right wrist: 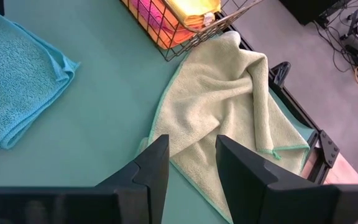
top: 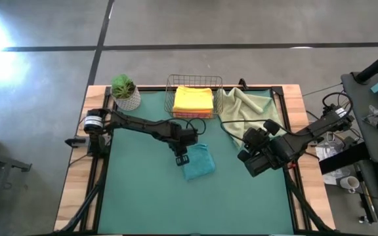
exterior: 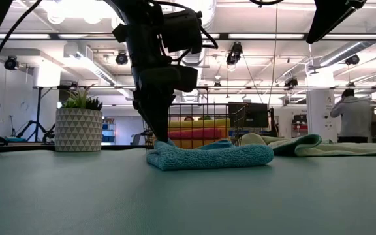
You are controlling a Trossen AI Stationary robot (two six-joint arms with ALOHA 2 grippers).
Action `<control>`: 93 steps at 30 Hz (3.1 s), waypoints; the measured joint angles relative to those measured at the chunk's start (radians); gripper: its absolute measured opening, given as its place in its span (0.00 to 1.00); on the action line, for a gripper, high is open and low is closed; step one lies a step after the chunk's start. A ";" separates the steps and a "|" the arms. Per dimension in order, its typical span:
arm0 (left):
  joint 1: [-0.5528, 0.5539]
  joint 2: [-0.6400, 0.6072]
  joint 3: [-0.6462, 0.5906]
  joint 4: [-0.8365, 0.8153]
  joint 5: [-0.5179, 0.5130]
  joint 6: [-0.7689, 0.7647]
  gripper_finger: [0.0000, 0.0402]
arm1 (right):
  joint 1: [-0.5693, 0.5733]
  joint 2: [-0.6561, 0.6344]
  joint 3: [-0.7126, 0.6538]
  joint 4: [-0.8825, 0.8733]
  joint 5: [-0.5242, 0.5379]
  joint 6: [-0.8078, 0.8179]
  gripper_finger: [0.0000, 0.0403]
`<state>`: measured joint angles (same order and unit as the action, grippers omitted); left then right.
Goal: Fold microfiber towels
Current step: Fold the blue microfiber towel, then put the folded blue microfiber towel into the wire basket
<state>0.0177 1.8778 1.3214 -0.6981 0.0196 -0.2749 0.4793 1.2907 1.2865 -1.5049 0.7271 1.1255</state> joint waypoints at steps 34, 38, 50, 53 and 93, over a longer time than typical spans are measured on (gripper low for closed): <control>-0.286 -0.105 0.079 0.051 -0.274 0.073 0.46 | 0.067 -0.119 -0.242 0.322 -0.185 -0.450 0.31; -0.302 -0.078 0.059 0.105 -0.278 -0.029 0.46 | 0.068 -0.184 -0.370 0.610 -0.244 -0.665 0.31; -0.387 0.054 0.059 0.119 -0.271 -0.103 0.46 | 0.012 -0.104 -0.534 1.070 -0.375 -1.054 0.31; -0.405 0.063 0.059 0.123 -0.271 -0.137 0.45 | -0.006 -0.049 -0.534 1.132 -0.413 -1.121 0.31; -0.404 0.182 0.063 0.169 -0.327 -0.192 0.21 | -0.096 0.314 -0.457 1.439 -0.474 -1.414 0.31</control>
<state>-0.3858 2.0594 1.3842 -0.5289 -0.3075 -0.4670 0.3829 1.6047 0.8299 -0.0664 0.2532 -0.2887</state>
